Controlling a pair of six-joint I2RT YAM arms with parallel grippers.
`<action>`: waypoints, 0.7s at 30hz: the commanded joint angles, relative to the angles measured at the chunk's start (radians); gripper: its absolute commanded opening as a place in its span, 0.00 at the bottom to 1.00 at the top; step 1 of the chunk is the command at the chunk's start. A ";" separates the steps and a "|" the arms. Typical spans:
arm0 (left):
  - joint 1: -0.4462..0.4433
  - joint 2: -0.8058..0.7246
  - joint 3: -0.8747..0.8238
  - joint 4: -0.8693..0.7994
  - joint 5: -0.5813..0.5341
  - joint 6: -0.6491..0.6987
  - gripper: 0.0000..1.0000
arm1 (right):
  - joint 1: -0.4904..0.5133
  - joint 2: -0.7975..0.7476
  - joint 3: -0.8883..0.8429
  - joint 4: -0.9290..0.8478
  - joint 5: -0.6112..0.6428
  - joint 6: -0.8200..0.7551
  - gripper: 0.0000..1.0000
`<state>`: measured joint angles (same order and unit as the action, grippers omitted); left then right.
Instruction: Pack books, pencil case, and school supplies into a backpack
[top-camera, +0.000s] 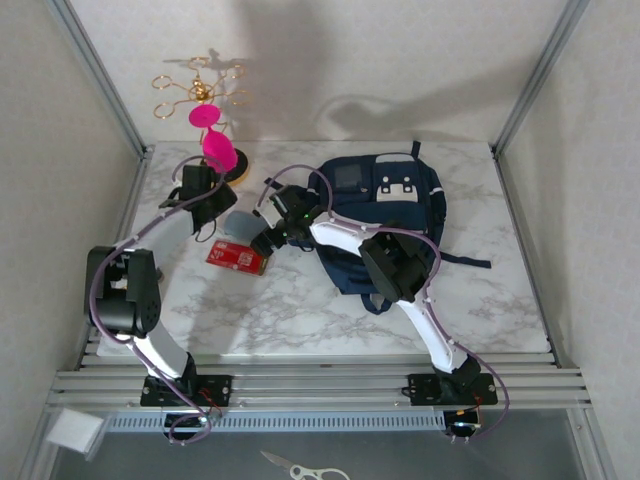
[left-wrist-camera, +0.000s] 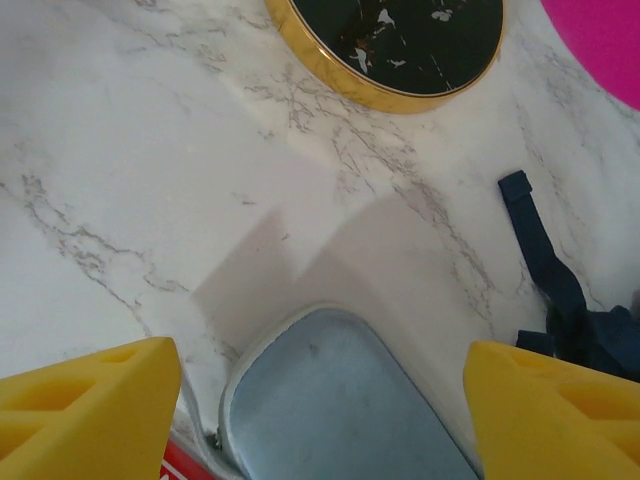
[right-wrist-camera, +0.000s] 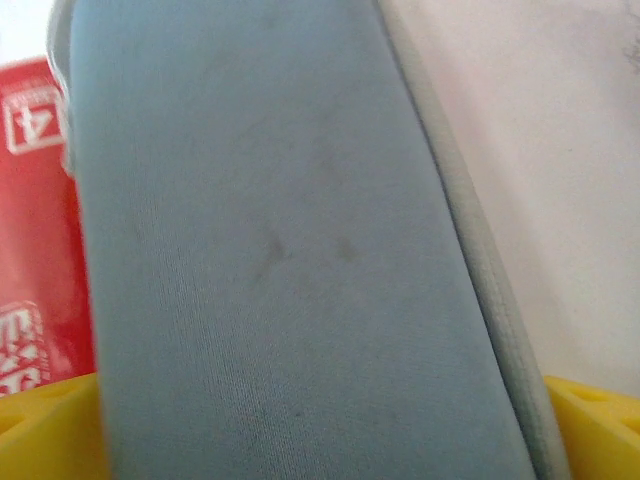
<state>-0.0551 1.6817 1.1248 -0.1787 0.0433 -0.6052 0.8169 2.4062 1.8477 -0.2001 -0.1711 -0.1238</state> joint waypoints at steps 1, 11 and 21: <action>0.003 -0.037 -0.020 -0.027 0.019 0.004 0.75 | 0.019 0.017 0.023 -0.052 -0.008 -0.041 0.99; 0.001 -0.072 -0.025 -0.027 0.042 -0.002 0.75 | -0.001 -0.080 -0.031 0.001 0.002 -0.051 0.70; -0.032 -0.212 -0.040 -0.027 0.105 0.040 0.74 | -0.033 -0.414 -0.295 0.058 -0.042 0.130 0.66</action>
<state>-0.0666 1.5295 1.0996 -0.1883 0.1097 -0.5976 0.8051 2.1284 1.6089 -0.1867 -0.1967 -0.0841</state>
